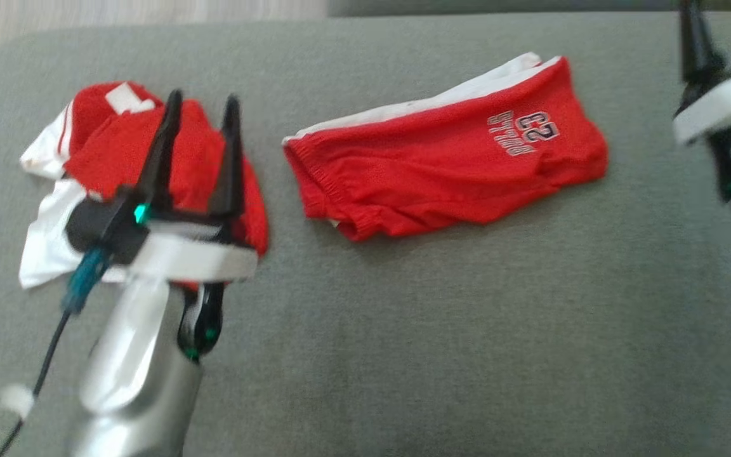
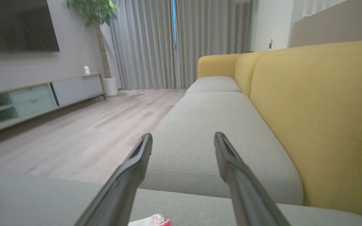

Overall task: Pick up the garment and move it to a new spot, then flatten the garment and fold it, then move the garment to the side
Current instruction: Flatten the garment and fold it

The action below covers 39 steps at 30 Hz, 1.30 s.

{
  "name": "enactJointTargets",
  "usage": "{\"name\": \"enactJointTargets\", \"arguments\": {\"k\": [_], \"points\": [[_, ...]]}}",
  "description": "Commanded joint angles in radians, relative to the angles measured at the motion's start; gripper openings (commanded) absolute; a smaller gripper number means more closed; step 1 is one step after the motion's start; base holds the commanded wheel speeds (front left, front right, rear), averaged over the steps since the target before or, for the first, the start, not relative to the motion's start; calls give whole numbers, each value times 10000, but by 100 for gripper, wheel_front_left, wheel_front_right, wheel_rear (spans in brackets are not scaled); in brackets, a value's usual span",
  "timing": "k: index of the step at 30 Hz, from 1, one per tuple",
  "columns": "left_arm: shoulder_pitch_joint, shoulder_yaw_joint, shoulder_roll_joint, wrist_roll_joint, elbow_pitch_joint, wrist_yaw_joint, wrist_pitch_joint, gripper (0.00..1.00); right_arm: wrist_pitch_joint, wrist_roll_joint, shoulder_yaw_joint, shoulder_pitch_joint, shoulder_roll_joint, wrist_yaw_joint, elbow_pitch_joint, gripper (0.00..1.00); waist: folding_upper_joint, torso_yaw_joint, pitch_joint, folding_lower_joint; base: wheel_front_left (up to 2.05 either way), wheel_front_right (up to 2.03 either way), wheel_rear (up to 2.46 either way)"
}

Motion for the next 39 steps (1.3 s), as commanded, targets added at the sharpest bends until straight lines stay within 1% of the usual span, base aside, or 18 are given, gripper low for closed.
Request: {"name": "enactJointTargets", "arguments": {"k": [1,3,6,7,8,10,12,15,18,24,28,34,39], "points": [[25,460,159,108,-422,-21,-48,100,-103,-126,-130,389,137,17,-395,100,-1,-323,-329,2,0,0,0],[658,896,16,252,-806,-105,-48,100,-104,-469,-988,1300,642,17,-1157,100,-1,-487,-545,2,0,0,0],[1576,1351,-172,537,-1068,-221,-49,100,-105,-1181,-2037,2724,1574,17,-2279,100,-1,-701,-803,2,0,0,0],[1846,1485,-242,607,-1119,-261,-49,100,-105,-1372,-2386,3189,1945,17,-2614,100,-1,-765,-887,2,0,0,0],[2351,1700,-351,795,-1176,-328,-49,100,-105,-1758,-2965,4061,2686,17,-3180,100,-1,-898,-1012,2,0,0,0],[2771,1890,-472,895,-1218,-400,-49,100,-105,-2114,-3300,4838,3268,17,-3622,100,-1,-991,-1106,2,0,0,0],[3100,1991,-561,1055,-1281,-477,-49,100,-105,-2423,-3436,5490,3581,17,-3960,100,-1,-1050,-1154,2,0,0,0],[3402,2121,-664,1193,-1383,-569,-49,100,-106,-2736,-3579,6164,3793,17,-4279,100,-1,-1089,-1173,2,0,0,0],[3527,2214,-718,1328,-1432,-631,-49,100,-106,-2985,-3696,6506,3855,17,-4466,100,-1,-1087,-1190,2,0,0,0],[3483,2279,-757,1487,-1457,-709,-49,100,-106,-3029,-3643,6612,3872,17,-4676,100,-1,-1028,-1138,2,0,0,0],[3344,2142,-764,1442,-1471,-737,-49,100,-106,-3170,-3716,6473,3874,17,-4669,100,-1,-886,-945,2,0,0,0],[3058,1740,-766,1321,-1466,-754,-49,100,-32,-3549,-4135,5801,3875,17,-4098,100,-1,-437,-390,2,0,0,0],[2765,1403,-767,1258,-1450,-763,-49,100,505,-3642,-4871,4769,3875,17,-3124,100,-1,62,77,2,0,0,0]]}}
